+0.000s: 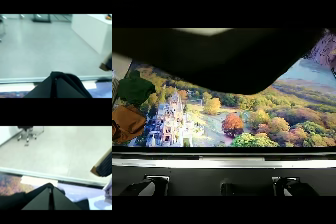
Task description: Fold the clothes and pants, and hang the long-sleeved shirts on hangers.
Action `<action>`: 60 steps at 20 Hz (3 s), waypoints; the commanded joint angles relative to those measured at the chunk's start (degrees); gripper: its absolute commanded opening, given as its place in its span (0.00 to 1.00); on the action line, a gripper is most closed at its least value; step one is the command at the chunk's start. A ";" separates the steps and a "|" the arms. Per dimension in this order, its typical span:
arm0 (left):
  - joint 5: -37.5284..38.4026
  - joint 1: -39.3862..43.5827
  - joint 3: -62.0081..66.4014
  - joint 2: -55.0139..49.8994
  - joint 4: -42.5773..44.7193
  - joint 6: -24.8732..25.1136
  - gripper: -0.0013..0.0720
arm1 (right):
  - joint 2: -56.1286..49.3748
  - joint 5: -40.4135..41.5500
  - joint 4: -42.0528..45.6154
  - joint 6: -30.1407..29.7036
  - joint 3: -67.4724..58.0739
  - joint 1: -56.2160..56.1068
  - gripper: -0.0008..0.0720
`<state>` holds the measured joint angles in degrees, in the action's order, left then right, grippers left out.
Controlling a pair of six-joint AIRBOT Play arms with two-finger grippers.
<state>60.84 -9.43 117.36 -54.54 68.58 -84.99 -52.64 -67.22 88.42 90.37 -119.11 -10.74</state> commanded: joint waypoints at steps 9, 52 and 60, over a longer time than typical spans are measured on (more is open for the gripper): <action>12.68 0.11 -15.02 -1.18 9.31 -13.22 0.04 | -16.76 -3.43 13.90 17.09 7.69 0.02 0.05; 5.81 3.56 -34.84 -38.56 -1.55 -14.08 0.04 | -2.82 28.55 -54.18 13.81 101.92 -14.45 0.77; 5.79 3.56 -34.84 -38.62 -1.53 -14.08 0.04 | -4.33 37.24 -56.65 12.70 101.92 -14.47 0.77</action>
<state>66.70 -5.91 82.48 -93.14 67.02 -99.07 -56.55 -34.68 32.14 103.13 -17.34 -24.86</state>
